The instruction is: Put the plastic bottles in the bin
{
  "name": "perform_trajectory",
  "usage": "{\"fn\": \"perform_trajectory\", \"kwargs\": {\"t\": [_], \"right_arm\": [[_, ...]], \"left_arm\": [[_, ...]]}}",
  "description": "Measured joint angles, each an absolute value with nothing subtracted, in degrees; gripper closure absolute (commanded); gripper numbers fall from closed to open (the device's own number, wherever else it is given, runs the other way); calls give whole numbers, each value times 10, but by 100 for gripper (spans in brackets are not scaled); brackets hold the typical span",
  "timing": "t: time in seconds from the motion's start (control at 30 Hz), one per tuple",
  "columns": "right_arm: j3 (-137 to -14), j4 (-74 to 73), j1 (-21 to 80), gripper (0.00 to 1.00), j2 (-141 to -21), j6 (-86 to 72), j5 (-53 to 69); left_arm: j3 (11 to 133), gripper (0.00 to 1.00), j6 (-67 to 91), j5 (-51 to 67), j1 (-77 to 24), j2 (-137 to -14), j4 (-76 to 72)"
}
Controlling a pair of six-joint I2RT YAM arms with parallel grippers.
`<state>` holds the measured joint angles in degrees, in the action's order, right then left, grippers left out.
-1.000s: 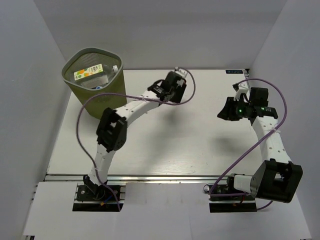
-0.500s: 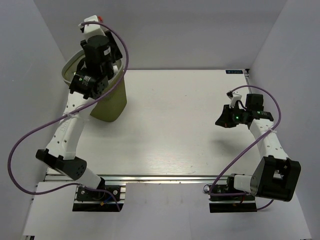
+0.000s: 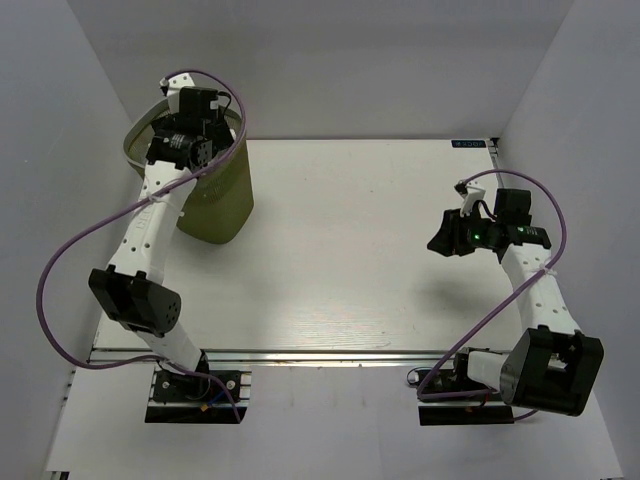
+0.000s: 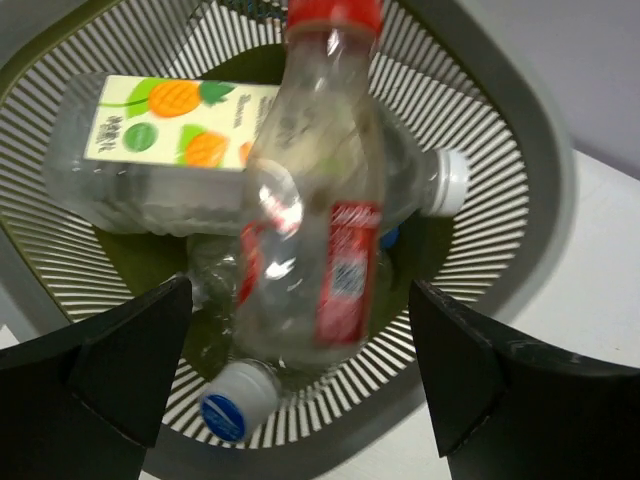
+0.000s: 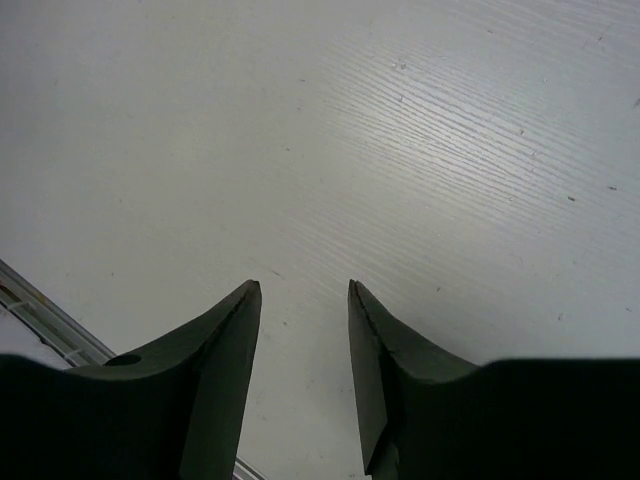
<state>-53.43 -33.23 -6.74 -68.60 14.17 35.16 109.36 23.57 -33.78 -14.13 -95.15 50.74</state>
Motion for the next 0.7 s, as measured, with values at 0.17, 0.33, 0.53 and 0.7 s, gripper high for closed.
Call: {"fn": "perform_trajectory", "kwargs": {"t": [0.17, 0.33, 0.53, 0.7], "right_arm": [[-523, -336, -67, 26, -678, 147, 354], [-522, -342, -67, 10, -673, 154, 355], [-527, -342, -67, 10, -668, 138, 328], [-531, -340, -68, 10, -657, 135, 295]], "left_arm": [[1121, 1, 228, -314, -125, -956, 521], [1092, 1, 167, -175, -138, -914, 447], [979, 1, 101, 128, -168, -810, 345], [858, 1, 84, 270, -214, -767, 302]]}}
